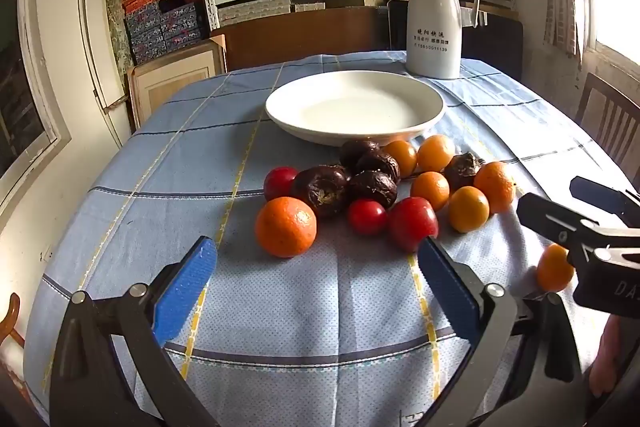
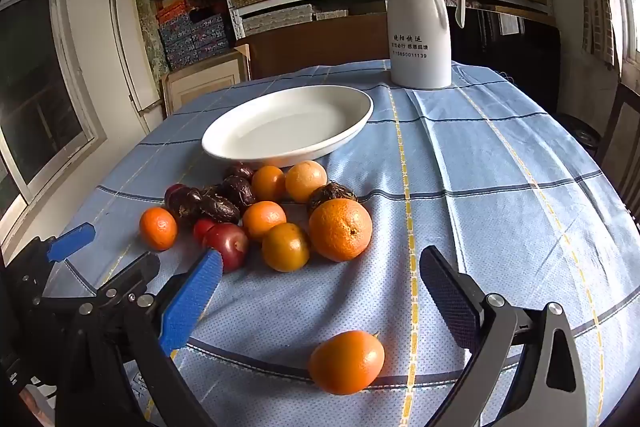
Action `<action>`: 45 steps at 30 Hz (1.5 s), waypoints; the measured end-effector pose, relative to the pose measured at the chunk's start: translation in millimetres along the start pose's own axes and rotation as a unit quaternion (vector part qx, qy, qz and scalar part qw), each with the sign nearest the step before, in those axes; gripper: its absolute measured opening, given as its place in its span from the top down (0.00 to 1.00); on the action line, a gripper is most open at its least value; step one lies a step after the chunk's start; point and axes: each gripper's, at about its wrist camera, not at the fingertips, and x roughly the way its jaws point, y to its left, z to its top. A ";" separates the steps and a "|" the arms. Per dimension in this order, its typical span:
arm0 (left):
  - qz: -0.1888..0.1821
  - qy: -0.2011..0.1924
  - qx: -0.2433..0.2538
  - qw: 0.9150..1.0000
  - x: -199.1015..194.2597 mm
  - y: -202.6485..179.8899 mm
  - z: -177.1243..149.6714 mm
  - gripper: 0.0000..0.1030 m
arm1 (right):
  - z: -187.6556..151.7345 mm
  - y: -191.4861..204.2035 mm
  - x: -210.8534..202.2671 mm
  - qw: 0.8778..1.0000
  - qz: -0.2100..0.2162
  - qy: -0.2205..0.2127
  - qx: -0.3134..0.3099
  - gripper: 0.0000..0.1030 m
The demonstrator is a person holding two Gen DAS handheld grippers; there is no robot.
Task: Organize fruits
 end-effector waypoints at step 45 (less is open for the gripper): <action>0.016 0.015 -0.032 0.999 5.3 14.3 -0.7 0.04 | 0.0 -4.7 4.2 1.000 0.012 0.004 0.015 0.03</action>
